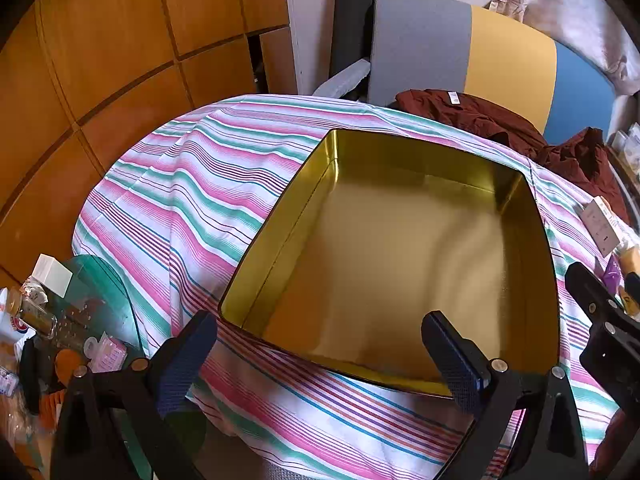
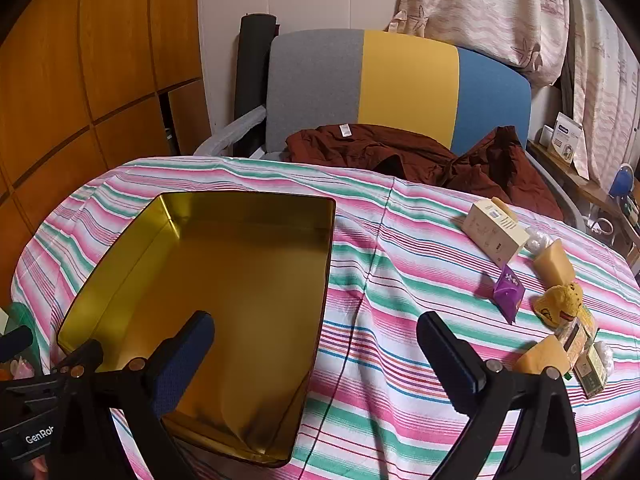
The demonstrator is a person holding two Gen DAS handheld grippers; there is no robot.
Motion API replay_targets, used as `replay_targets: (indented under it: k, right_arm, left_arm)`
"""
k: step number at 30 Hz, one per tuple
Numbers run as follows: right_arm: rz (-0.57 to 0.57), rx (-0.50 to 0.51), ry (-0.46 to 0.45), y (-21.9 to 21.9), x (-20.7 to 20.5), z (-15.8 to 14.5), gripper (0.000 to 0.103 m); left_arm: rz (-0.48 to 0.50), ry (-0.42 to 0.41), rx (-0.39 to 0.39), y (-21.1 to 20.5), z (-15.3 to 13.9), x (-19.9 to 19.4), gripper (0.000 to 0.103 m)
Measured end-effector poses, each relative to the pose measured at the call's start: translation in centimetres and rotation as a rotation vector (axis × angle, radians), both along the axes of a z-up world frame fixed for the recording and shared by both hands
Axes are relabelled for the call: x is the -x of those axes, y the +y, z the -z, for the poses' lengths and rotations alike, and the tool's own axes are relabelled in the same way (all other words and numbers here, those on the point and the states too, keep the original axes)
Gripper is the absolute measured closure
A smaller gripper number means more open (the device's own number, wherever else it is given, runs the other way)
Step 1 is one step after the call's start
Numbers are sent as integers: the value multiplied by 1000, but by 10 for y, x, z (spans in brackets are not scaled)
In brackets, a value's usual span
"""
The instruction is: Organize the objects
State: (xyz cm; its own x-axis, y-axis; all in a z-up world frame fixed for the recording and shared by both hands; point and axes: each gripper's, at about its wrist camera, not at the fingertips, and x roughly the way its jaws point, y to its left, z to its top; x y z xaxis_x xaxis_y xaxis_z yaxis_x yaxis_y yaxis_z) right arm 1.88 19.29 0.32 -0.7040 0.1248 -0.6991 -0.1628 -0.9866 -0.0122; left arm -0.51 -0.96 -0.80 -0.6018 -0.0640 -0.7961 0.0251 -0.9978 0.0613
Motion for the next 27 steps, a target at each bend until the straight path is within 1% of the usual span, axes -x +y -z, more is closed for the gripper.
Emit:
replay_targets:
  k: [8,17,23,27]
  right_arm:
    - [2,-3,8,0,-3,-2,0]
    - [-4,0,8,0,-4,-3,0]
    - [-5,-3,11,0,-5,-3,0]
    - [-5,0,11,5,-7,-5,0]
  left_arm:
    - [-3,26,11,2,0,-1,0]
    - [1,5,-3,2,3,2,0]
    - [-6,15,-6,2,3,0,0]
    - [6,19,-12,4,5,-1,0]
